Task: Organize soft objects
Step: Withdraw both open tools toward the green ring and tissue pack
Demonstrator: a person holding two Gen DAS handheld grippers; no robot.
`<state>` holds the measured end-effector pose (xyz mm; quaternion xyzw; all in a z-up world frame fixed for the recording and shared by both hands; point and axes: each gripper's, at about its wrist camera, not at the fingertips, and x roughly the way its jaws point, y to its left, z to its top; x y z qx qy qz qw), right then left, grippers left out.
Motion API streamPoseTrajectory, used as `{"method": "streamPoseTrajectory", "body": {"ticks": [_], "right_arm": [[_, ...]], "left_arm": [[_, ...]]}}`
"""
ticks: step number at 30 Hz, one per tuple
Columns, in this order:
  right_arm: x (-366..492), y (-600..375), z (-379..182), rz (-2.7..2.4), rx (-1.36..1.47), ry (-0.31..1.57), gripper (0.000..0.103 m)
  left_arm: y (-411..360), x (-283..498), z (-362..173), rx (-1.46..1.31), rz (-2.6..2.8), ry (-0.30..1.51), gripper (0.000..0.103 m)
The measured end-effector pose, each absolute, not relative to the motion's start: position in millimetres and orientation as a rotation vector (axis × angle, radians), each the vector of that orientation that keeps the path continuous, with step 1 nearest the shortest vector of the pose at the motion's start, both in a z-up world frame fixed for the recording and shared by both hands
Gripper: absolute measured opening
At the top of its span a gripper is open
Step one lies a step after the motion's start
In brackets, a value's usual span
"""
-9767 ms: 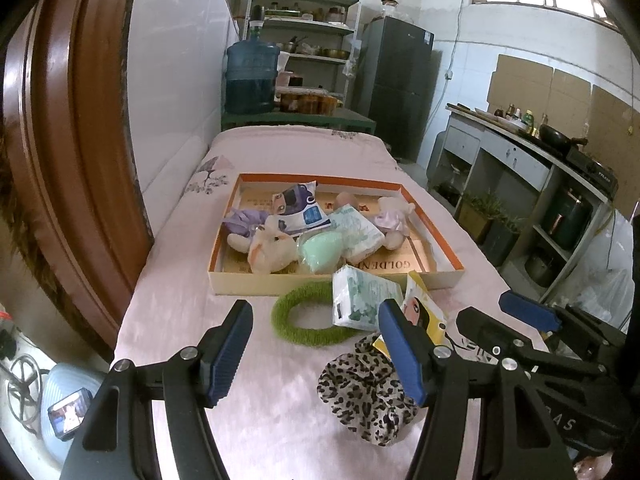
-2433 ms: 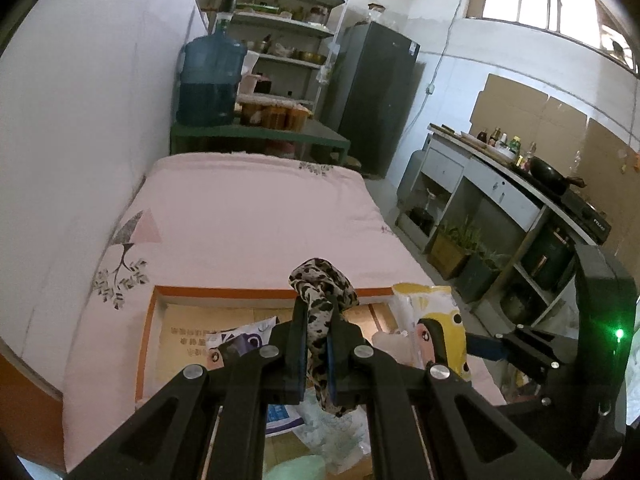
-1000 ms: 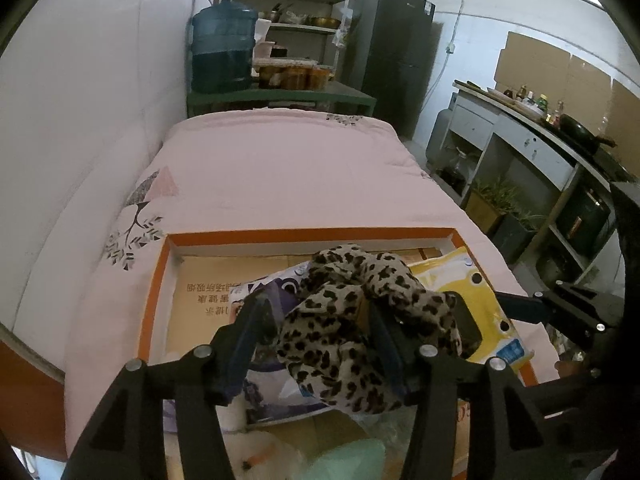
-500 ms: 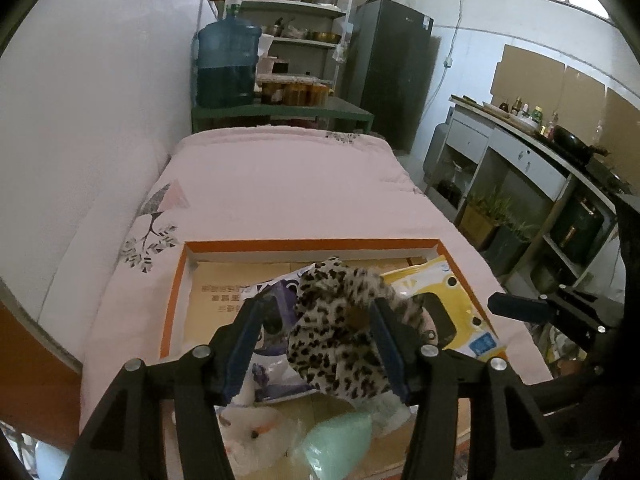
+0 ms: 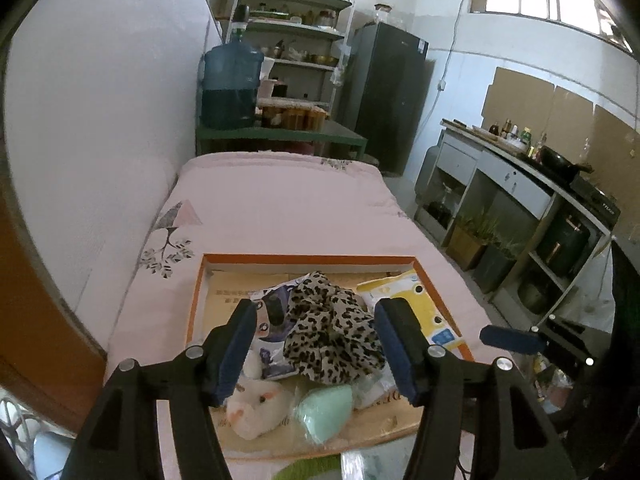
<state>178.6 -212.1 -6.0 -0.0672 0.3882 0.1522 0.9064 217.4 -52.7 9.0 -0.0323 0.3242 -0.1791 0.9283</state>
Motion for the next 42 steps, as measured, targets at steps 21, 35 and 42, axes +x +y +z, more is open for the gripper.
{"method": "streamPoseTrajectory", "body": {"ticks": [21,35,42], "right_arm": [[115.0,-190.7,-13.7,0.390,-0.066,0.794,0.076],[123.5,-200.2,-63.0,0.357,0.350,0.926,0.077],[136.4,-197.8,-80.1,0.327,0.444,0.947,0.078]], "left_arm": [[-18.2,132.4,14.1,-0.085,-0.319,0.596,0.061],[16.7,112.8,-25.9,-0.157,-0.300,0.636,0.061],[23.1,115.7,-44.5,-0.161,-0.310,0.666,0.061]]}}
